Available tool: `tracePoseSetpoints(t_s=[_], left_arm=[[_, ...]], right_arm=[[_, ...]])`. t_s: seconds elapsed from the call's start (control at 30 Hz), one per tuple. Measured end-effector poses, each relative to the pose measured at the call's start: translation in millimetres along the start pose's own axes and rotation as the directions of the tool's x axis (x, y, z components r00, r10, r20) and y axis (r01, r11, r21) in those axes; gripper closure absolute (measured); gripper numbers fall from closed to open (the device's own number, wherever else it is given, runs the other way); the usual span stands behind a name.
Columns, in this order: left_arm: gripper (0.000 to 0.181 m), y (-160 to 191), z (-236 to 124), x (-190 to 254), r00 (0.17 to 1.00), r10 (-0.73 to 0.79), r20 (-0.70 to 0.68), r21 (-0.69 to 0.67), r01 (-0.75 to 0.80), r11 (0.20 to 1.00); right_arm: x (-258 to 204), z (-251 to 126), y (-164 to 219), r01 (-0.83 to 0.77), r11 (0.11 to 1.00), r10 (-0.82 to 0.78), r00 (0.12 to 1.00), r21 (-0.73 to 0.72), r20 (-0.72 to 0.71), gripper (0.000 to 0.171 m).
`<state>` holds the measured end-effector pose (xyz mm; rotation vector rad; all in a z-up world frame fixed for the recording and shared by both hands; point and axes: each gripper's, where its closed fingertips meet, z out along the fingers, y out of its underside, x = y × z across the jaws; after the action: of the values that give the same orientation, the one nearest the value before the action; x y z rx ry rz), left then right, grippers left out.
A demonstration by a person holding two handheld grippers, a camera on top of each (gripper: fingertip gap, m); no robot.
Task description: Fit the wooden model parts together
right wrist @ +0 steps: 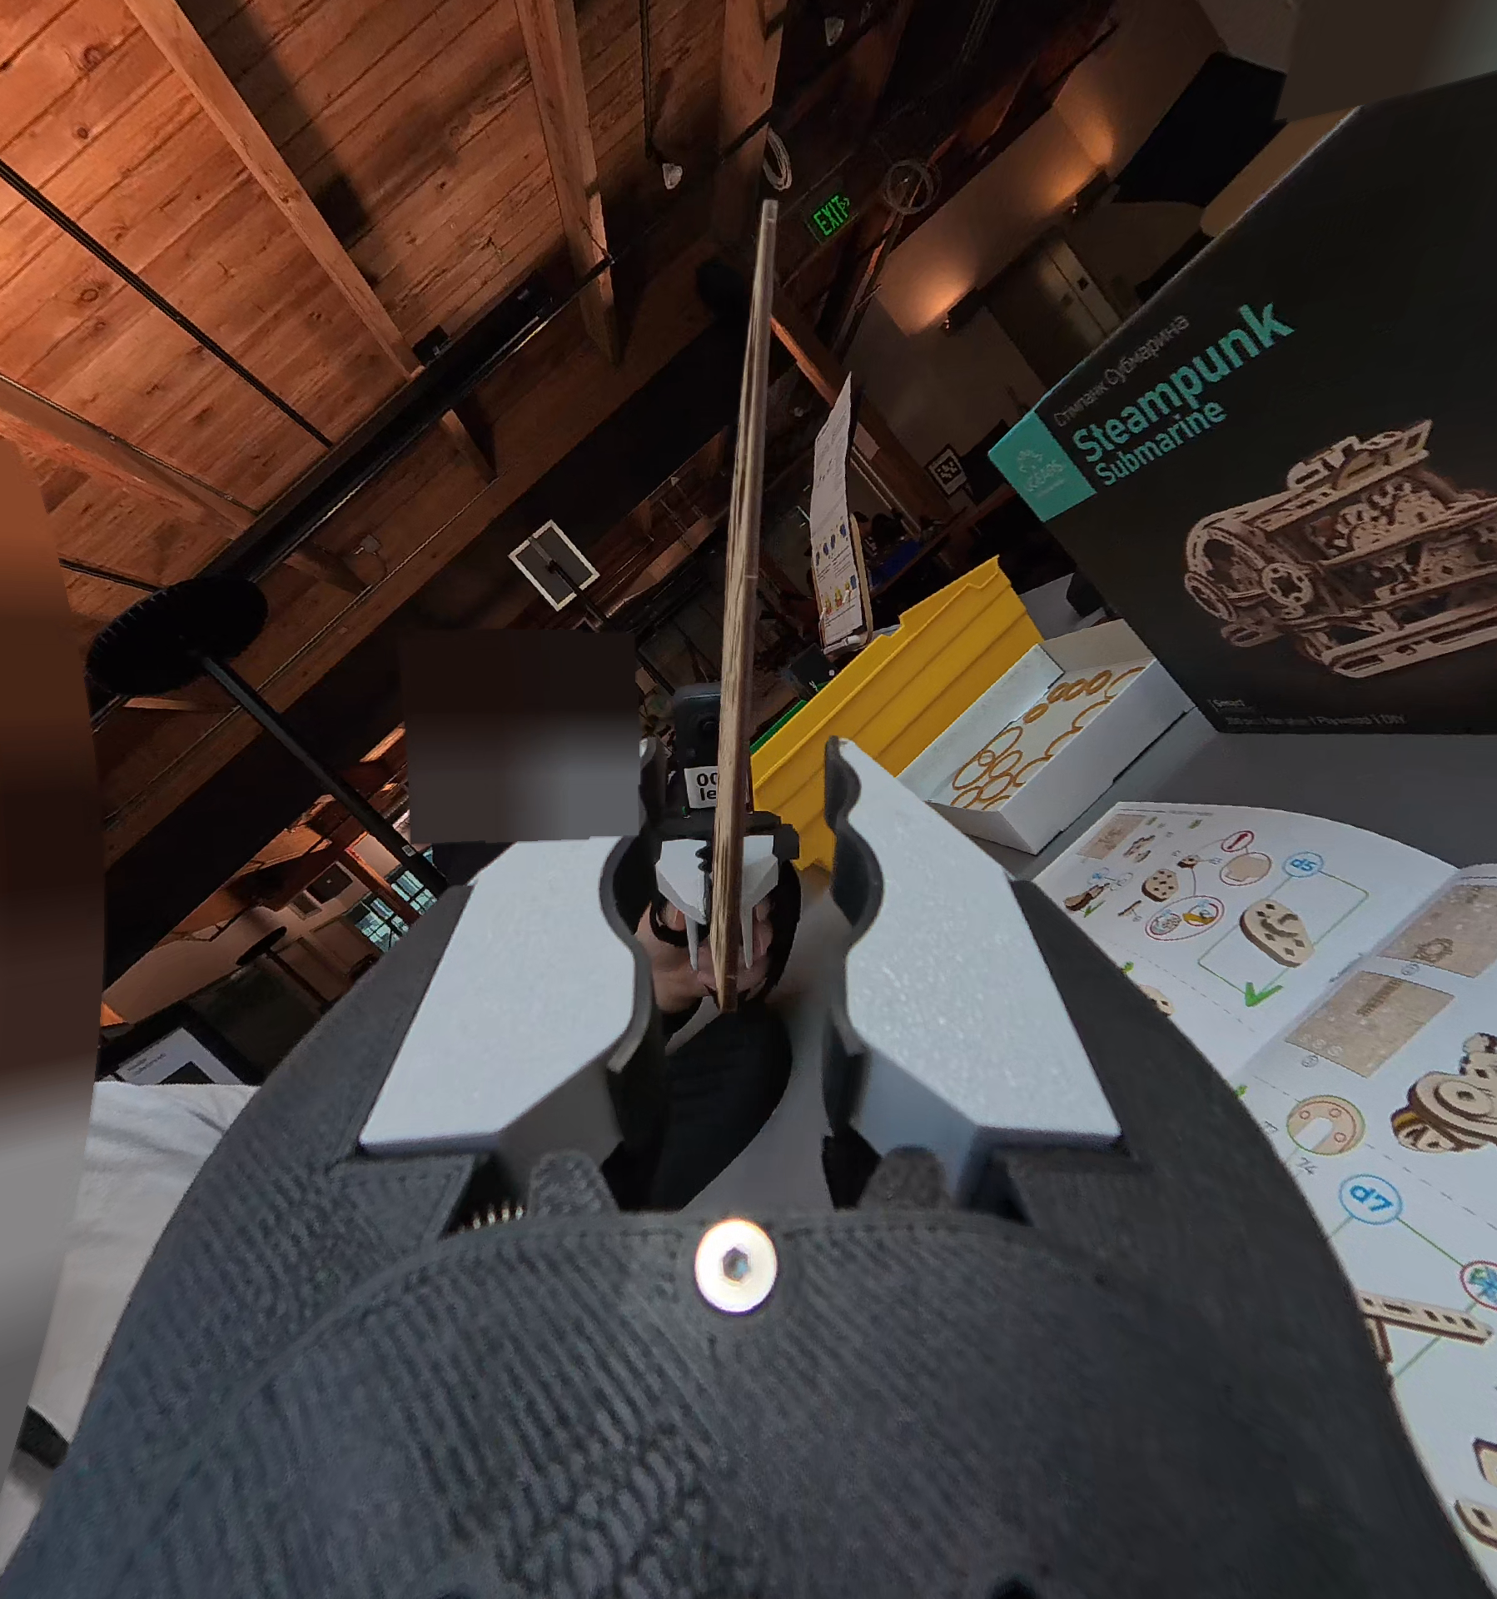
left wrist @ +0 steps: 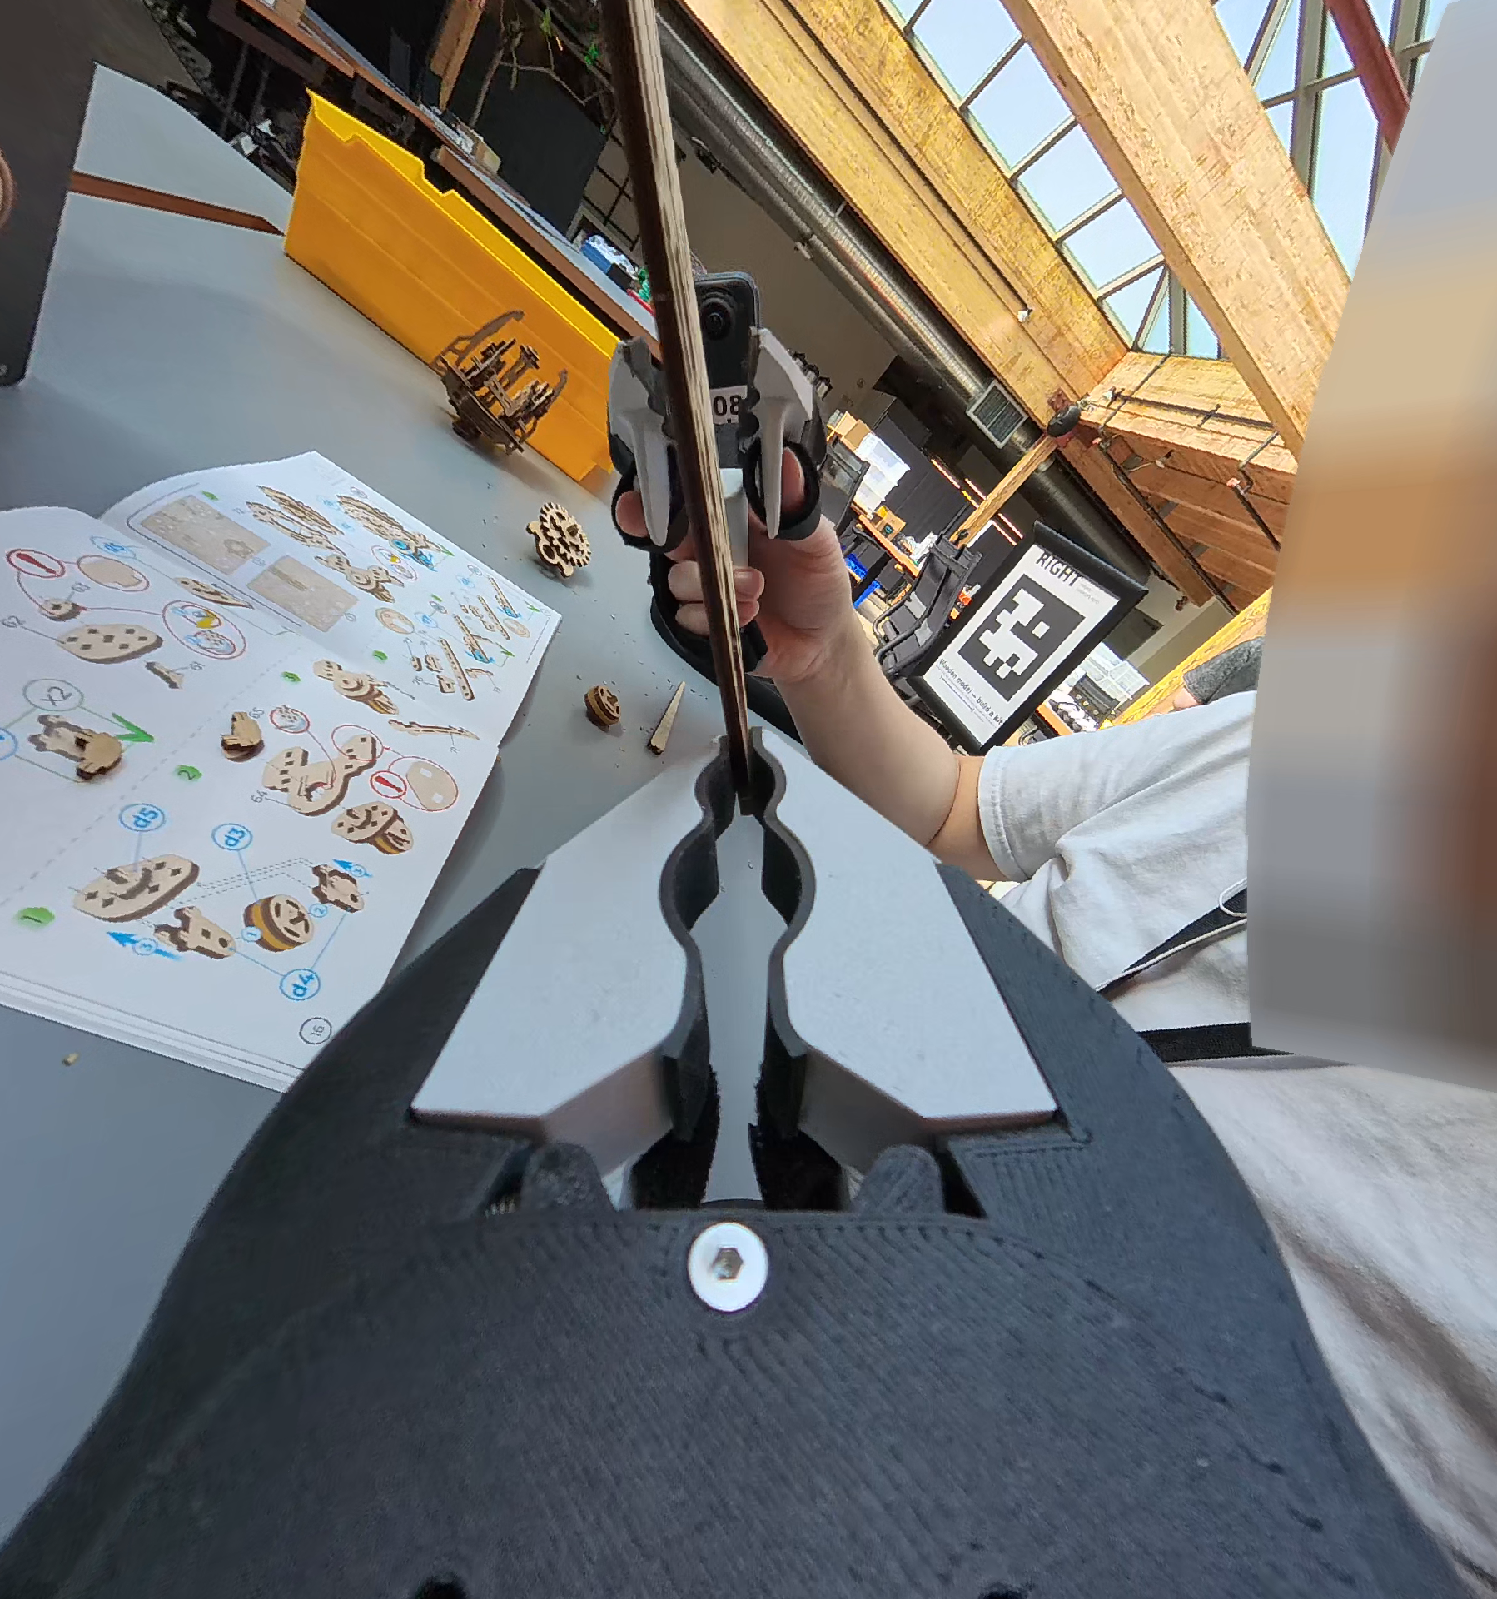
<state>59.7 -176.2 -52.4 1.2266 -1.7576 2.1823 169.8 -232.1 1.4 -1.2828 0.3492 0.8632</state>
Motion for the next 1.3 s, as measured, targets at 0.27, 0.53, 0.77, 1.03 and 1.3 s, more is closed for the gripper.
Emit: tracePoseSetpoints(t_s=[0.27, 0.53, 0.77, 1.03, 1.3], left_arm=[[0.181, -18, -21, -3, 0.999, 0.017, 0.036, 0.069, -0.020, 0.997], [0.181, -21, -27, -4, 0.999, 0.019, 0.046, 0.085, -0.023, 0.996], [0.181, -9, -13, -3, 0.999, 0.033, 0.041, 0.027, -0.034, 0.999], [0.178, -3, -6, 0, 0.999, 0.051, 0.017, 0.004, -0.051, 0.999], [0.143, -22, -18, -10, 0.990, 0.098, 0.105, 0.112, -0.109, 0.988]], right_arm=[[2, 2, 3, -0.032, 0.999, 0.032, 0.999, 0.004, 0.000, 0.129], [3, 26, 53, -0.099, 0.982, 0.104, 0.994, -0.158, 0.028, 0.131], [5, 39, 72, -0.106, 0.986, 0.112, 0.993, -0.127, 0.036, 0.142], [1, 34, 68, -0.138, 0.984, 0.148, 0.985, -0.112, 0.090, 0.170], [2, 29, 59, -0.130, 0.989, 0.135, 0.987, -0.070, 0.085, 0.170]])
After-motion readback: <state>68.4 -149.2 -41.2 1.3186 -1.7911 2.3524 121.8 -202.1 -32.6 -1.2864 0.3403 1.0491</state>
